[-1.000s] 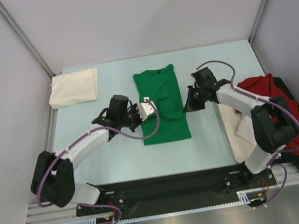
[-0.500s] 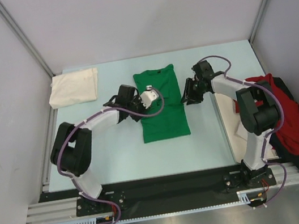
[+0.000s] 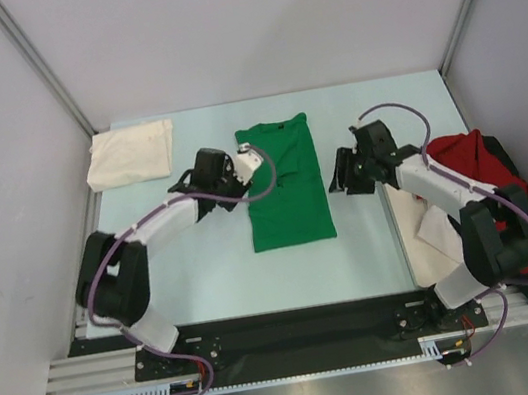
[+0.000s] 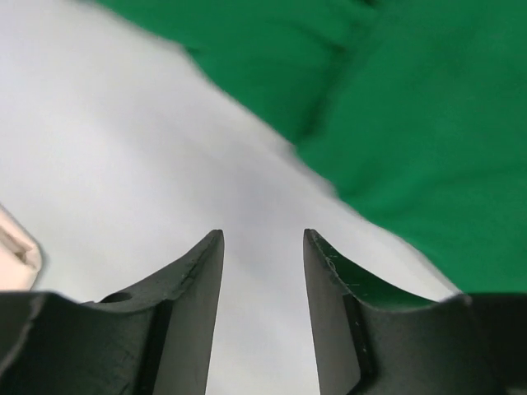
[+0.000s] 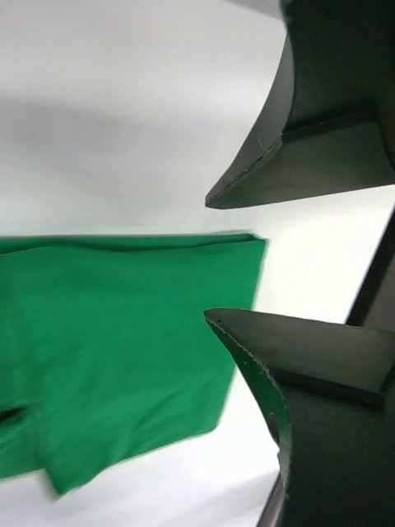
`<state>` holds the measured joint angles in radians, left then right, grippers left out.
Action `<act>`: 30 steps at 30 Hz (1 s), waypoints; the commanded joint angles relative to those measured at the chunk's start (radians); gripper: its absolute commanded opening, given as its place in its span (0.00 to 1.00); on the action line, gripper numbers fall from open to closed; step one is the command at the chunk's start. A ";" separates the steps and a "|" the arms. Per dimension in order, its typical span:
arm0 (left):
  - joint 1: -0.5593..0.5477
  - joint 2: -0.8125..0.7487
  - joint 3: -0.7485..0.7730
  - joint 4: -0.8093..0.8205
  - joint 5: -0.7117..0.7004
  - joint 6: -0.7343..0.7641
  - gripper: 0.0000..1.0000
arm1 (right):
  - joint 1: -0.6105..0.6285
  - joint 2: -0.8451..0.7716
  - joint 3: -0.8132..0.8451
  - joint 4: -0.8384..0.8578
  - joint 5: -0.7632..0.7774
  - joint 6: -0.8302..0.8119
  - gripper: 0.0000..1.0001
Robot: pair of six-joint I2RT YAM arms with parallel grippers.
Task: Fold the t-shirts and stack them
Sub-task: Fold the tshirt
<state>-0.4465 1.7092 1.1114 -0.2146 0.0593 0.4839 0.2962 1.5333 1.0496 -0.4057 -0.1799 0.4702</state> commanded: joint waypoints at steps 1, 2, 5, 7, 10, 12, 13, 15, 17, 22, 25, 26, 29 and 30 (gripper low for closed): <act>-0.124 -0.189 -0.147 0.005 0.085 0.143 0.49 | 0.033 -0.050 -0.118 -0.045 -0.035 0.021 0.57; -0.182 -0.201 -0.175 -0.005 0.073 0.206 0.49 | 0.065 -0.056 -0.132 -0.045 -0.033 0.027 0.58; -0.263 -0.220 -0.280 -0.016 0.031 0.284 0.50 | 0.101 -0.065 -0.183 -0.024 -0.026 0.048 0.59; -0.282 -0.217 -0.324 -0.005 0.016 0.303 0.54 | 0.106 -0.059 -0.209 0.011 -0.049 0.068 0.59; -0.288 -0.191 -0.334 0.004 0.020 0.314 0.55 | 0.109 -0.033 -0.243 0.056 -0.055 0.084 0.59; -0.293 -0.162 -0.331 0.003 0.031 0.309 0.55 | 0.112 -0.012 -0.264 0.088 -0.078 0.094 0.59; -0.296 -0.151 -0.332 0.006 0.034 0.309 0.55 | 0.115 -0.007 -0.272 0.105 -0.085 0.106 0.59; -0.304 -0.114 -0.334 0.017 0.036 0.305 0.55 | 0.123 0.013 -0.289 0.139 -0.095 0.119 0.59; -0.310 -0.091 -0.329 0.014 0.048 0.292 0.55 | 0.129 0.030 -0.289 0.154 -0.104 0.130 0.58; -0.331 -0.082 -0.335 -0.009 0.079 0.300 0.55 | 0.135 0.044 -0.296 0.169 -0.133 0.142 0.46; -0.331 -0.141 -0.355 -0.032 0.088 0.324 0.55 | 0.136 0.027 -0.301 0.150 -0.130 0.137 0.28; -0.331 -0.160 -0.361 -0.049 0.091 0.334 0.55 | 0.136 0.019 -0.306 0.150 -0.128 0.139 0.25; -0.331 -0.232 -0.367 -0.112 0.125 0.375 0.56 | 0.136 0.005 -0.316 0.137 -0.130 0.139 0.10; -0.331 -0.246 -0.366 -0.127 0.135 0.383 0.57 | 0.135 0.004 -0.318 0.136 -0.133 0.140 0.08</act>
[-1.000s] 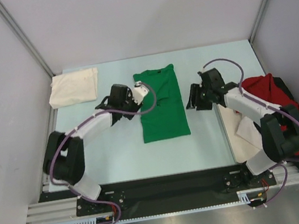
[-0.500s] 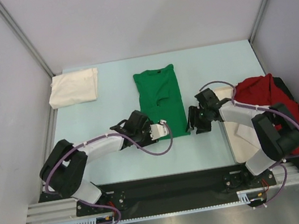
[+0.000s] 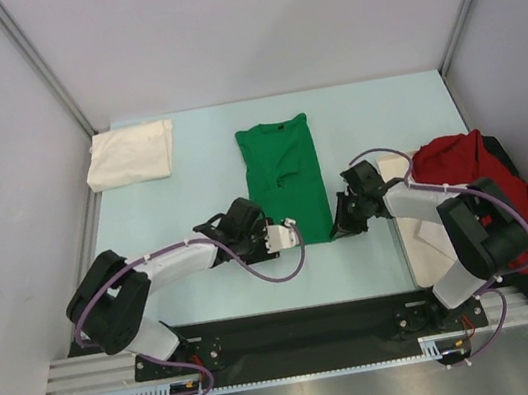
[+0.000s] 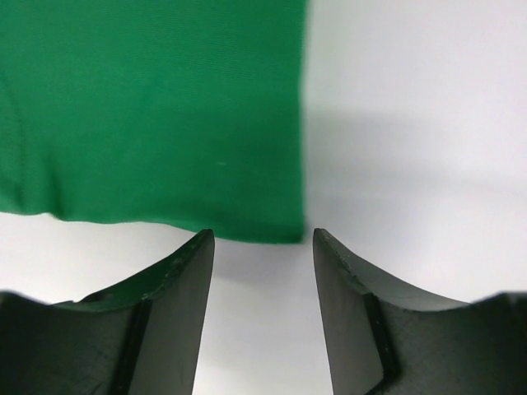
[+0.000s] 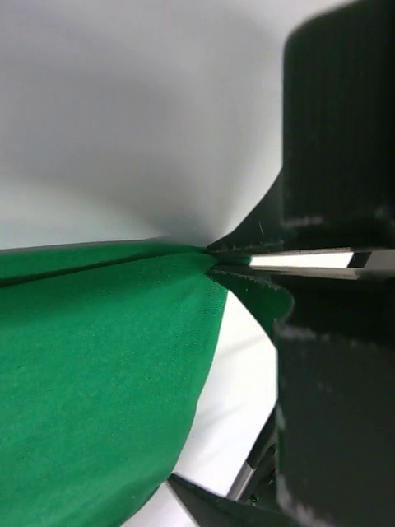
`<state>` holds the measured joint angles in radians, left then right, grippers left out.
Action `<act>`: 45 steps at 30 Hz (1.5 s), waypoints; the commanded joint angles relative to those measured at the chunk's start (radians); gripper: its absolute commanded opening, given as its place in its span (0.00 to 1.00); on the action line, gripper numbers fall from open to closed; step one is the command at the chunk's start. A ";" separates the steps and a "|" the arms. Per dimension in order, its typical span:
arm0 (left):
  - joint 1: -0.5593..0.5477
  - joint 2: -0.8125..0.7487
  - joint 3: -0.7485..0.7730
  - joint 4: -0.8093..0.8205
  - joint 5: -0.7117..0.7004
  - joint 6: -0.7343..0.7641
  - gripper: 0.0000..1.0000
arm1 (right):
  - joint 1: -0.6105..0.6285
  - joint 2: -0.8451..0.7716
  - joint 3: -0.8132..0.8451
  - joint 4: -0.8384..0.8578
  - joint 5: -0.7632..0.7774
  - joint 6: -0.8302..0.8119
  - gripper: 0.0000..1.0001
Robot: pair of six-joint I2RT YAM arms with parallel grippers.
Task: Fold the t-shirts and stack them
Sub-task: Fold the tshirt
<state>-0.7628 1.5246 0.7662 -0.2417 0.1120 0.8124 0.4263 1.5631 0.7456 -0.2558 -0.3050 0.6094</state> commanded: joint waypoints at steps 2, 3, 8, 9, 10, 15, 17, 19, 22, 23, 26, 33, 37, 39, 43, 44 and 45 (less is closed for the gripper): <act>-0.021 -0.075 -0.018 -0.134 0.107 0.062 0.57 | 0.005 -0.029 -0.026 -0.016 -0.014 0.001 0.04; -0.027 -0.076 -0.019 -0.137 0.110 0.064 0.57 | 0.005 -0.032 -0.031 -0.016 -0.013 0.001 0.02; -0.052 -0.046 -0.050 -0.053 0.077 0.054 0.57 | 0.003 -0.037 -0.040 -0.014 -0.011 0.000 0.00; -0.052 -0.034 -0.050 -0.033 0.062 0.048 0.56 | 0.003 -0.037 -0.040 -0.014 -0.009 0.000 0.00; -0.052 -0.005 -0.045 -0.018 0.045 0.042 0.54 | 0.002 -0.037 -0.040 -0.016 -0.009 -0.002 0.00; -0.052 0.083 -0.036 0.102 -0.084 0.033 0.35 | 0.000 -0.041 -0.035 -0.019 -0.016 -0.003 0.00; -0.052 0.112 -0.028 0.114 -0.103 0.015 0.13 | 0.002 -0.046 -0.032 -0.023 -0.020 -0.003 0.00; -0.052 0.112 -0.021 0.105 -0.109 -0.018 0.00 | 0.003 -0.052 -0.032 -0.034 -0.025 -0.008 0.00; -0.052 0.048 -0.028 0.044 -0.089 -0.059 0.00 | 0.015 -0.090 -0.034 -0.068 -0.043 -0.014 0.00; -0.052 0.020 -0.033 -0.009 -0.078 -0.064 0.00 | 0.025 -0.125 -0.037 -0.086 -0.045 -0.014 0.00; -0.052 -0.130 -0.053 -0.149 -0.019 -0.079 0.00 | 0.080 -0.223 -0.041 -0.198 -0.037 -0.001 0.00; -0.072 -0.441 -0.009 -0.556 0.144 -0.091 0.00 | 0.270 -0.541 -0.107 -0.390 -0.039 0.171 0.00; -0.073 -0.562 0.044 -0.657 0.158 -0.122 0.00 | 0.339 -0.658 -0.059 -0.505 -0.017 0.236 0.00; -0.061 -0.569 0.064 -0.634 0.123 -0.136 0.00 | 0.313 -0.664 -0.017 -0.534 0.006 0.205 0.00; 0.054 -0.483 0.169 -0.503 0.100 -0.166 0.00 | 0.136 -0.518 0.075 -0.524 -0.026 0.052 0.00; 0.081 -0.412 0.191 -0.483 0.100 -0.171 0.00 | 0.093 -0.488 0.107 -0.482 -0.037 0.029 0.00; 0.109 -0.374 0.246 -0.470 0.123 -0.176 0.00 | 0.024 -0.453 0.121 -0.459 -0.042 -0.012 0.00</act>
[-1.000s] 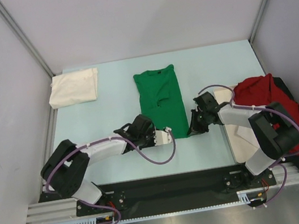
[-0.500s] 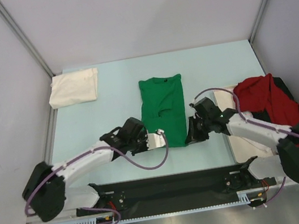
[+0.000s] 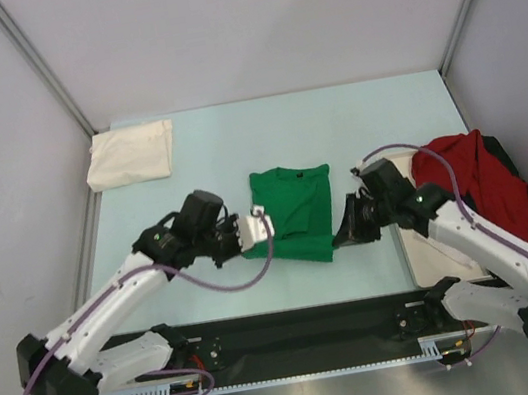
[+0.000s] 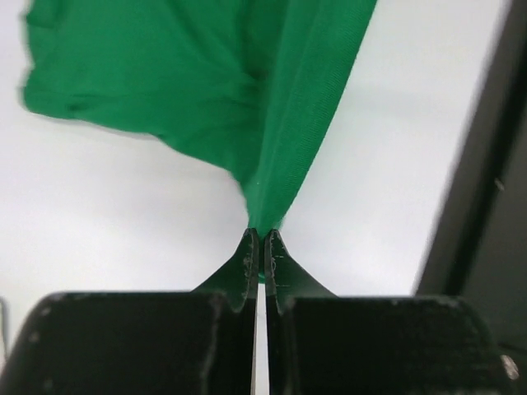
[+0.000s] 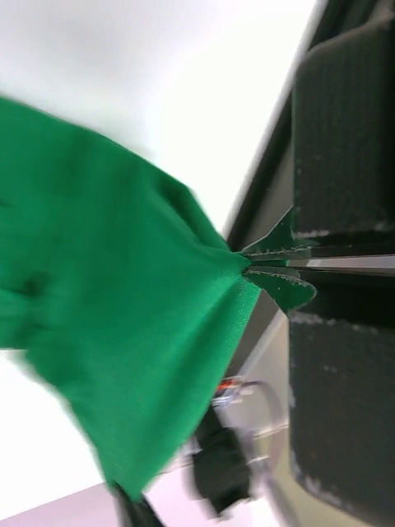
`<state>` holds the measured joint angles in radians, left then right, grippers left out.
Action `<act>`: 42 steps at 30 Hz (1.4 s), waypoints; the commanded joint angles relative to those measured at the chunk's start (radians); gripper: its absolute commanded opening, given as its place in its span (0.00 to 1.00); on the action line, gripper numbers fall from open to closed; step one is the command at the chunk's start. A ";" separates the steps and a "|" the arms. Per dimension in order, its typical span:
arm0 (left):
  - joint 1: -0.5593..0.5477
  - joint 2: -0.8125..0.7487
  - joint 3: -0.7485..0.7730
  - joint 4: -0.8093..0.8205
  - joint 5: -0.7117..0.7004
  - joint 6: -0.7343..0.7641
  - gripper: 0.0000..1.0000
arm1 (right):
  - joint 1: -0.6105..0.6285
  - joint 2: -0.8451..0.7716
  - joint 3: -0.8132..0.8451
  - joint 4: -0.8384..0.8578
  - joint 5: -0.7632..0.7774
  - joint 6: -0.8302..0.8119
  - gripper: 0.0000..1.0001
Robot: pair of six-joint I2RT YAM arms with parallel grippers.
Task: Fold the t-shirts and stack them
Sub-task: Fold the tshirt
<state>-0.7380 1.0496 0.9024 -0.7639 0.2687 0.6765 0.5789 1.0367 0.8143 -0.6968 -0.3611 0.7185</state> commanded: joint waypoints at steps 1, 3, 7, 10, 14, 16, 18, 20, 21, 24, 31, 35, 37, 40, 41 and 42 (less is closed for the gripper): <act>0.139 0.139 0.139 0.076 -0.023 -0.045 0.00 | -0.164 0.136 0.093 0.037 0.002 -0.137 0.00; 0.186 0.261 0.229 0.098 -0.013 -0.051 0.00 | -0.242 0.213 0.141 0.083 0.008 -0.157 0.00; 0.250 0.464 0.393 0.135 -0.037 -0.057 0.00 | -0.324 0.406 0.252 0.178 0.005 -0.191 0.00; 0.269 0.620 0.531 0.130 -0.057 -0.068 0.00 | -0.367 0.534 0.330 0.230 0.005 -0.192 0.00; 0.307 0.800 0.680 0.100 -0.086 -0.075 0.00 | -0.392 0.667 0.413 0.255 0.013 -0.197 0.00; 0.321 0.875 0.739 0.092 -0.089 -0.084 0.00 | -0.402 0.724 0.443 0.261 0.010 -0.195 0.00; 0.324 0.911 0.774 0.104 -0.091 -0.097 0.01 | -0.415 0.747 0.456 0.287 0.013 -0.179 0.00; 0.324 0.952 0.793 0.127 -0.094 -0.106 0.04 | -0.419 0.772 0.467 0.322 0.030 -0.165 0.00; 0.324 0.964 0.811 0.142 -0.089 -0.121 0.09 | -0.419 0.783 0.470 0.335 0.036 -0.151 0.00; 0.324 1.004 0.832 0.179 -0.114 -0.159 0.30 | -0.425 0.838 0.503 0.361 0.048 -0.128 0.34; 0.354 1.075 0.938 0.287 -0.310 -0.317 0.49 | -0.432 0.817 0.550 0.395 0.188 -0.136 0.50; 0.374 0.884 0.755 0.287 -0.179 -0.394 0.48 | -0.361 0.653 0.448 0.382 0.264 -0.238 0.59; 0.368 0.748 0.531 0.359 -0.120 -0.422 0.56 | -0.331 0.626 0.380 0.370 0.255 -0.241 0.67; 0.353 0.641 0.376 0.334 -0.051 -0.480 0.58 | -0.292 0.615 0.342 0.329 0.238 -0.229 0.70; 0.348 0.603 0.337 0.342 -0.025 -0.504 0.56 | -0.274 0.608 0.335 0.318 0.255 -0.229 0.69; 0.339 0.566 0.264 0.377 -0.014 -0.511 0.55 | -0.257 0.582 0.326 0.309 0.276 -0.231 0.67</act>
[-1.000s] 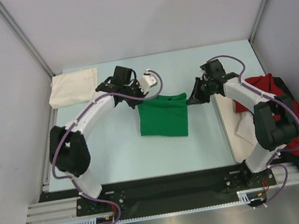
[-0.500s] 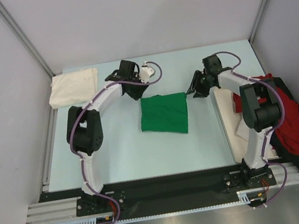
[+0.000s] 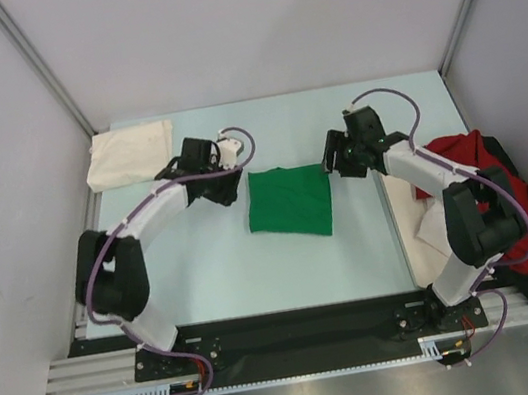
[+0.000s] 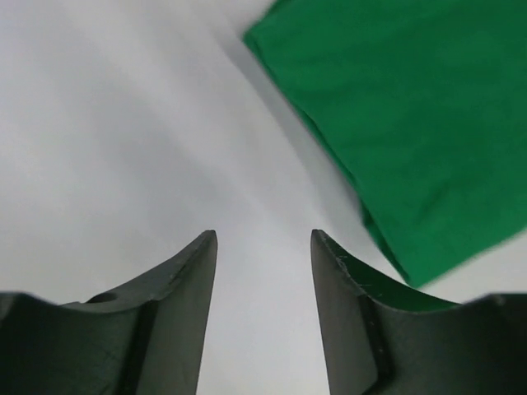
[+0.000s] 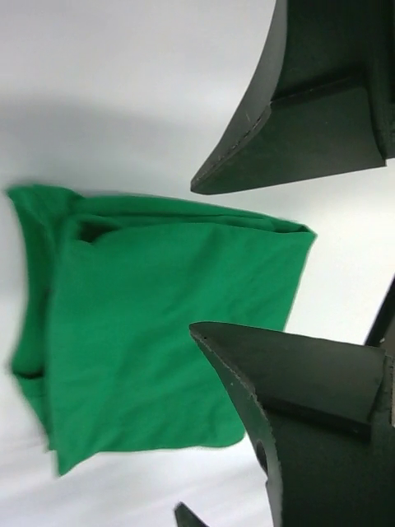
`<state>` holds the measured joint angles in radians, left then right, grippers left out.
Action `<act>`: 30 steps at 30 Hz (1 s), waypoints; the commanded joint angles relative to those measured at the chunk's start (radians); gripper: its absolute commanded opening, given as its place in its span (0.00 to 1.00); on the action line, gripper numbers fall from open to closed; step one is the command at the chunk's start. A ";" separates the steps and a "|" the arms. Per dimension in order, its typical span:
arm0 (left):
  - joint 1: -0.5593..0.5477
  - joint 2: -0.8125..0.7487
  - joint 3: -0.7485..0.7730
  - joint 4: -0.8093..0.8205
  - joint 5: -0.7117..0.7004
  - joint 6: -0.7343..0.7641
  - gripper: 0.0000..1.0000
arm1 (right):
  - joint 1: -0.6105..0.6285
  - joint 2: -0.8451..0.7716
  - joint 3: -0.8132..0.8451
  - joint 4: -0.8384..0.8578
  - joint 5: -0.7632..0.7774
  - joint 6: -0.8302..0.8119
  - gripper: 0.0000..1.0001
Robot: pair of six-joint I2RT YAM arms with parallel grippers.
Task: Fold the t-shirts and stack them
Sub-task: Fold the tshirt
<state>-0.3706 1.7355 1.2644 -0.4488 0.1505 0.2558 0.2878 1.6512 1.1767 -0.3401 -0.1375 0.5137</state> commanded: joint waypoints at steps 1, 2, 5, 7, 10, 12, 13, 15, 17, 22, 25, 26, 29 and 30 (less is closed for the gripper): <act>-0.057 -0.152 -0.126 0.077 0.104 -0.086 0.53 | 0.060 -0.051 -0.061 -0.050 0.102 -0.029 0.66; -0.079 -0.212 -0.144 0.087 0.078 -0.067 0.48 | 0.106 -0.074 -0.075 -0.042 0.122 -0.024 0.65; -0.123 -0.211 -0.109 0.062 0.130 -0.059 0.32 | 0.168 -0.146 -0.126 -0.005 0.115 0.011 0.54; -0.137 -0.182 -0.085 0.064 0.153 -0.073 0.22 | 0.175 -0.198 -0.197 0.073 0.037 0.077 0.35; -0.174 -0.084 -0.074 0.058 0.161 -0.067 0.15 | 0.180 -0.205 -0.284 0.215 -0.066 0.179 0.16; -0.179 -0.009 -0.066 0.055 0.175 -0.072 0.14 | 0.177 -0.167 -0.325 0.265 -0.111 0.215 0.05; -0.179 0.013 -0.068 0.058 0.166 -0.075 0.13 | 0.175 -0.147 -0.330 0.289 -0.154 0.238 0.02; -0.177 0.051 -0.079 0.071 0.150 -0.072 0.13 | 0.171 -0.091 -0.351 0.315 -0.160 0.246 0.00; -0.176 0.061 -0.101 0.079 0.101 -0.053 0.13 | 0.154 -0.056 -0.365 0.300 -0.133 0.252 0.00; -0.162 0.056 -0.169 0.125 0.009 -0.023 0.15 | 0.103 -0.025 -0.419 0.286 -0.110 0.230 0.00; -0.156 0.055 -0.162 0.125 0.001 -0.013 0.19 | 0.091 -0.013 -0.423 0.282 -0.109 0.213 0.00; -0.153 0.027 -0.154 0.110 0.035 -0.013 0.24 | 0.083 -0.019 -0.422 0.276 -0.111 0.212 0.00; -0.148 -0.087 -0.140 0.128 0.072 -0.026 0.41 | 0.056 -0.082 -0.413 0.230 -0.087 0.192 0.00; -0.130 -0.114 -0.149 0.148 0.076 -0.044 0.47 | 0.048 -0.103 -0.410 0.202 -0.071 0.175 0.04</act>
<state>-0.5346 1.7702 1.1118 -0.3412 0.2214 0.2214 0.3725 1.6142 0.7593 -0.0872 -0.2699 0.7322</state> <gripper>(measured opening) 0.422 0.021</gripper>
